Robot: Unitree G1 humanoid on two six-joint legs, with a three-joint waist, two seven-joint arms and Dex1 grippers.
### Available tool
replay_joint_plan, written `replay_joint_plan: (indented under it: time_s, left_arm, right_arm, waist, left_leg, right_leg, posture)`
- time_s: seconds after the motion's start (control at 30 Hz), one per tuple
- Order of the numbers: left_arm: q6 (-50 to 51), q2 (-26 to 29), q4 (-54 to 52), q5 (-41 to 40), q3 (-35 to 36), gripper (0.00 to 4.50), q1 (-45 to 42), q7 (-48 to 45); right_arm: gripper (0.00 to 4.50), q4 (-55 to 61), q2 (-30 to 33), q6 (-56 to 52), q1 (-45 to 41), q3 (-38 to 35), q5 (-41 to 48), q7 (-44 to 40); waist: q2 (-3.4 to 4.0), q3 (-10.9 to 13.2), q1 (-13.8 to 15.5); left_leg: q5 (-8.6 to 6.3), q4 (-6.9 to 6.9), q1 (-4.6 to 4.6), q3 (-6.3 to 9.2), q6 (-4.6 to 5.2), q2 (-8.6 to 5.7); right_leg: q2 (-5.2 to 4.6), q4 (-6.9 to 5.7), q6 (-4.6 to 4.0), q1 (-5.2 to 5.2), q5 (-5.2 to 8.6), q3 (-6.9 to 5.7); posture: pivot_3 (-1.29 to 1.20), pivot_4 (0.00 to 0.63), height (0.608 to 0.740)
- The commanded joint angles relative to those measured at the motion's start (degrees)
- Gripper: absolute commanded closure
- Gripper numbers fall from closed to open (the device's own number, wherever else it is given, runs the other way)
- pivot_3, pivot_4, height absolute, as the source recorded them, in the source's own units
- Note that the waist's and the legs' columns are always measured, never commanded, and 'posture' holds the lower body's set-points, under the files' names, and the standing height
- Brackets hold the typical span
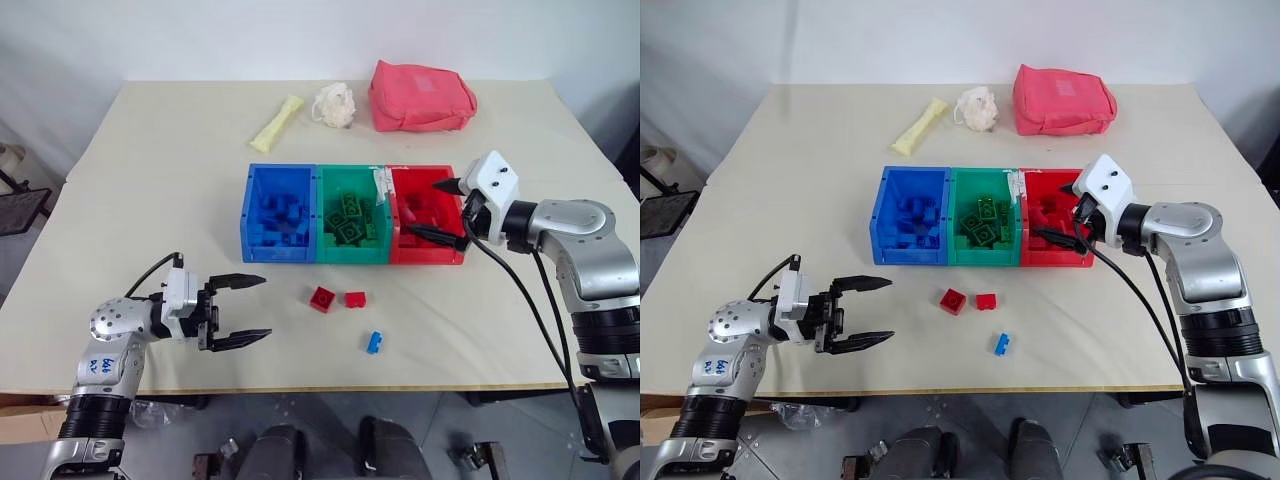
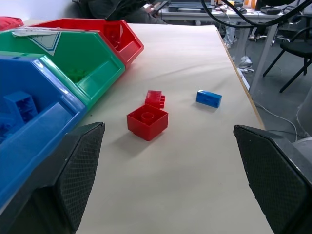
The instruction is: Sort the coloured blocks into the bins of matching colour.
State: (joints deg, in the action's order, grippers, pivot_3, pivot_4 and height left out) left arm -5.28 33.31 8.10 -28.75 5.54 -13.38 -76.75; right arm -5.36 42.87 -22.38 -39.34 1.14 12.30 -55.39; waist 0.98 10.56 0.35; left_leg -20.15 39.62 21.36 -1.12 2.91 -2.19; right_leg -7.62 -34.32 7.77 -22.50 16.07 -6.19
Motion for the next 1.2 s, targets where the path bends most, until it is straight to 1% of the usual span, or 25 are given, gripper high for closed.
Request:
replay_joint_plan:
  time_s: [0.03,0.13,0.23,0.3,0.33,0.5,0.6,0.7,0.8,1.0,1.2]
  left_arm:
    - [-1.3,-0.2,0.8,0.0,0.0,0.0,-1.2,-1.0]
    - [-1.6,-0.3,1.3,0.0,-0.1,0.0,-1.4,-1.4]
    - [-1.9,-0.5,1.7,-0.1,-0.4,0.0,-1.4,-2.1]
    - [-2.0,-0.6,1.9,-0.1,-0.5,0.0,-1.4,-2.5]
    - [-2.0,-0.6,2.0,-0.2,-0.4,0.0,-1.4,-2.7]
    - [-3.0,-0.2,4.8,0.2,-0.4,0.0,-1.8,-4.4]
    - [-3.9,-0.2,6.2,0.9,-0.4,0.0,-2.3,-4.5]
    - [-4.0,-0.4,6.0,0.9,-0.5,0.0,-2.2,-4.3]
    - [-3.7,-0.8,5.0,0.9,-0.8,0.0,-1.9,-3.8]
    - [-2.3,-1.6,0.1,0.4,-1.6,0.0,0.7,-2.0]
    - [0.2,-1.7,-7.3,0.0,-2.2,0.0,4.9,1.0]
  right_arm:
    - [0.02,5.1,2.0,-0.1,1.5,-2.6,2.7,-2.4]
    - [0.02,7.7,3.2,-0.8,3.6,-3.2,4.5,-4.4]
    - [0.02,16.0,7.1,-1.9,13.7,-4.8,8.5,-10.0]
    - [0.02,19.3,8.8,-2.1,18.6,-5.9,9.7,-11.2]
    - [0.02,20.3,9.4,-2.2,20.3,-6.4,10.2,-11.4]
    - [0.02,25.0,15.4,-0.7,35.5,-13.2,11.3,-16.5]
    - [0.02,25.8,17.3,0.2,40.4,-15.7,11.4,-17.9]
    - [0.02,26.9,17.8,-0.1,42.2,-17.0,11.9,-17.9]
    - [0.02,28.1,17.7,-1.0,42.1,-16.9,12.6,-17.3]
    - [0.02,31.9,15.8,-4.0,37.5,-11.0,14.2,-14.8]
    - [0.02,33.8,14.7,-5.5,35.8,-7.1,15.3,-14.1]
  waist:
    - [0.0,0.0,-0.1]
    - [0.0,0.0,-0.1]
    - [0.0,0.0,0.5]
    - [-0.01,0.0,0.8]
    - [-0.01,0.0,0.9]
    - [-0.03,0.0,1.2]
    - [-0.03,0.0,1.1]
    - [-0.03,0.0,1.0]
    - [-0.03,0.0,1.0]
    - [-0.04,0.0,1.0]
    - [-0.04,0.0,1.2]
  left_leg:
    - [0.0,0.0,0.0,0.01,0.0,0.0]
    - [0.0,0.01,0.0,0.02,0.0,0.0]
    - [0.0,0.0,0.01,0.07,0.01,-0.01]
    - [0.0,0.0,0.03,0.1,0.01,0.0]
    - [-0.01,0.0,0.03,0.07,0.02,0.0]
    - [-0.01,0.09,-0.05,-0.06,0.06,0.0]
    - [-0.02,0.09,-0.06,-0.08,0.08,0.0]
    - [-0.03,0.08,-0.07,-0.08,0.07,0.05]
    - [-0.04,0.08,-0.09,-0.08,0.04,0.08]
    - [-0.04,0.1,-0.07,-0.02,0.04,0.07]
    - [-0.06,0.11,0.01,0.19,0.01,0.01]
  right_leg:
    - [0.0,0.0,0.0,0.0,0.0,-0.01]
    - [-0.01,-0.02,0.0,0.01,0.0,-0.02]
    - [-0.02,-0.02,0.01,0.02,0.0,-0.03]
    - [-0.01,0.01,0.01,0.03,0.0,-0.03]
    - [-0.01,0.02,0.01,0.03,0.0,-0.03]
    - [-0.03,0.04,0.03,0.12,-0.02,0.04]
    - [-0.05,0.08,0.04,0.13,-0.02,0.08]
    - [-0.05,0.08,0.04,0.11,-0.02,0.1]
    - [-0.06,0.08,0.03,0.1,-0.02,0.11]
    - [-0.27,0.13,0.03,0.12,-0.02,0.23]
    - [-0.45,0.18,0.02,0.15,-0.01,0.25]
  posture:
    - [0.0,0.15,0.74]
    - [0.0,0.15,0.74]
    - [0.0,0.15,0.74]
    - [0.0,0.15,0.74]
    - [0.0,0.15,0.74]
    - [0.0,0.15,0.74]
    - [0.0,0.15,0.74]
    - [0.0,0.15,0.74]
    - [0.0,0.15,0.74]
    - [0.0,0.15,0.74]
    - [0.0,0.15,0.74]
